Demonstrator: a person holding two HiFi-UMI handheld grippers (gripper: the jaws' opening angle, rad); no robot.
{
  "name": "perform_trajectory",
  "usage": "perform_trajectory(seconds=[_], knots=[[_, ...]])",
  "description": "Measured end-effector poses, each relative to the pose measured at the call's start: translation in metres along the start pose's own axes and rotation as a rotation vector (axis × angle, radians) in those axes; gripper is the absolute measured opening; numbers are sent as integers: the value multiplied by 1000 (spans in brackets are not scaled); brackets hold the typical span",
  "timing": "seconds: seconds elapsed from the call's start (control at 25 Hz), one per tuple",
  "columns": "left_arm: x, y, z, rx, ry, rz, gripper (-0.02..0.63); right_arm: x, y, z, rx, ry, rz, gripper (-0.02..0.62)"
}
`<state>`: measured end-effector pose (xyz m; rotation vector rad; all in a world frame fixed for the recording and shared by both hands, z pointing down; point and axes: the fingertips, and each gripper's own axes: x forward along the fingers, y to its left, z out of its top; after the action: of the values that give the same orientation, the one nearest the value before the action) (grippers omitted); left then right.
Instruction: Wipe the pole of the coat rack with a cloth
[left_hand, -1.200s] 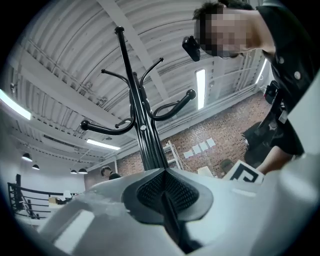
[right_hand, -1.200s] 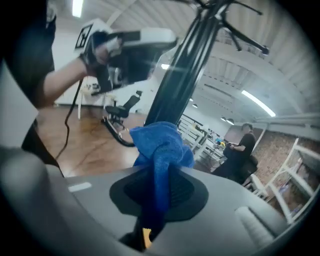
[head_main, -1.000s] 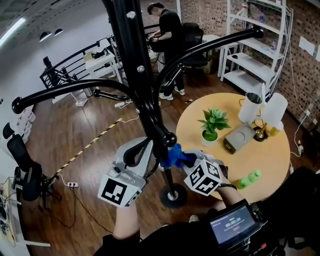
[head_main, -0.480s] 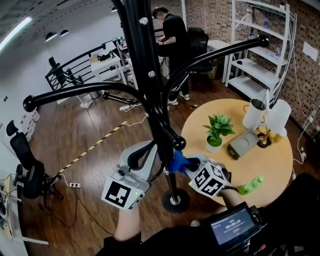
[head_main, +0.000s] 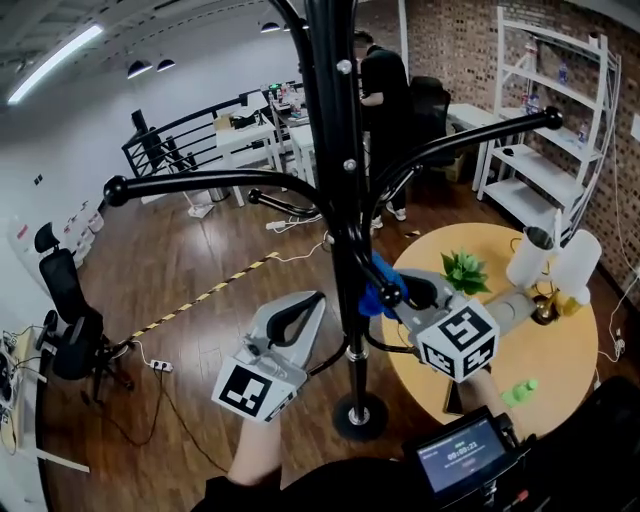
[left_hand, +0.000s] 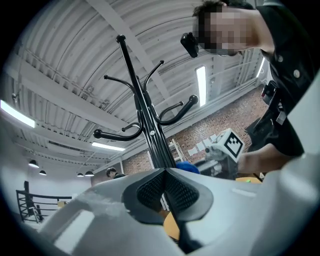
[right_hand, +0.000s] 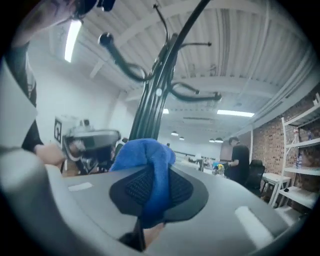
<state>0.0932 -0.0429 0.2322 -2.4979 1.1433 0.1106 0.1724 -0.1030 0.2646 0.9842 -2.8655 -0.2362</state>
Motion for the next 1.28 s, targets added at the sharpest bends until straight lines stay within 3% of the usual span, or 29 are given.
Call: perform_trajectory(seconds=[0.2,0.32,0.52,0.76,0.88,1.0,1.28], knots=[[-3,3,16,10,-32,17,3,-14,-12,113,66,-302,23,51],[-3,5,27,18,-63,26,3,-29,-22,164,36,-425,-5,51],[-5,9,34,31,-84,28,3,-69,-49,206,89,-538,-65,51],[5,4,28,82,-86,-32,3,-158,-89,235,115,-707,-261,51],[11,5,28,49,-121,-40,3,-172,-100,237,109,-711,-336,51],[2,7,24,27,-132,-42,3,-157,-89,231,91,-653,-352,51],[-28,13,28,-47,-177,-45,3,-56,-31,181,49,-396,-196,51]])
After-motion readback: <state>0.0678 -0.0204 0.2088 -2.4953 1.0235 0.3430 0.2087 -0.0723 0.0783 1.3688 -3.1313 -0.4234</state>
